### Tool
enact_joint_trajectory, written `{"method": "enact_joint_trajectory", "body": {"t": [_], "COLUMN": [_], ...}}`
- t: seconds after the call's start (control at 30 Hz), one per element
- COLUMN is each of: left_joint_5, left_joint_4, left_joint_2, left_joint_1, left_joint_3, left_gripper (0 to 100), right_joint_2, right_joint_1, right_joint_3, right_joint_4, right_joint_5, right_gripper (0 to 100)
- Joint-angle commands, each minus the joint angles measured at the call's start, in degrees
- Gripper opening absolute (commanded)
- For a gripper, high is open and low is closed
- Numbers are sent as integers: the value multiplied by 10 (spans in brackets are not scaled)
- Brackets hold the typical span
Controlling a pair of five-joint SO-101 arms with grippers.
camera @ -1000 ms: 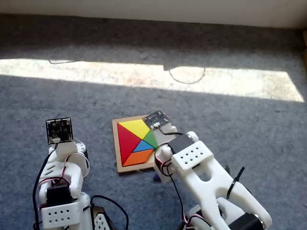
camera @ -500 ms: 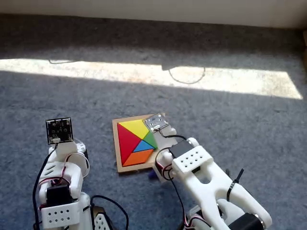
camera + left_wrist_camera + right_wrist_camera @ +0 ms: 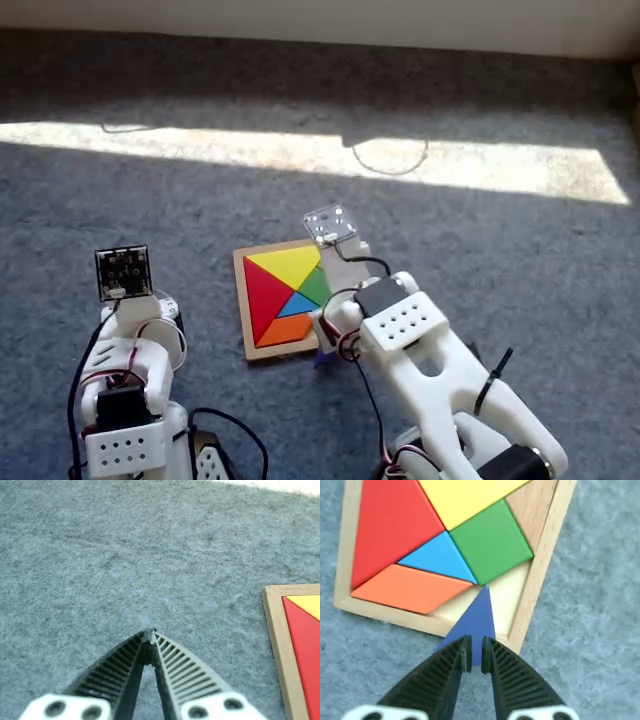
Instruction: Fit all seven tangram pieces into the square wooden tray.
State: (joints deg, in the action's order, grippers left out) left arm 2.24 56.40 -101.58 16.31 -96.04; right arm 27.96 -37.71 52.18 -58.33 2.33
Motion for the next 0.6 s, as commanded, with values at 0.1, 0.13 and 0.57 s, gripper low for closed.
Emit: {"method": "enact_joint_trajectory", "body": {"t": [0.1, 0.13, 0.57], "left_joint_5": [-3, -3, -3], "left_joint_4": [-1, -1, -1], "left_joint_2": [-25, -25, -25], "left_joint_1": [8, 8, 8], "left_joint_3": [-11, -11, -11], "left_gripper": [6, 6, 6], "right_joint_2": [-43, -48, -56], "right_joint_1": [7, 5, -28], "right_joint_3": [-63, -68, -131], "right_joint_4": [5, 0, -87], "right_joint_5": [5, 5, 45], "right_gripper": [49, 49, 48]}}
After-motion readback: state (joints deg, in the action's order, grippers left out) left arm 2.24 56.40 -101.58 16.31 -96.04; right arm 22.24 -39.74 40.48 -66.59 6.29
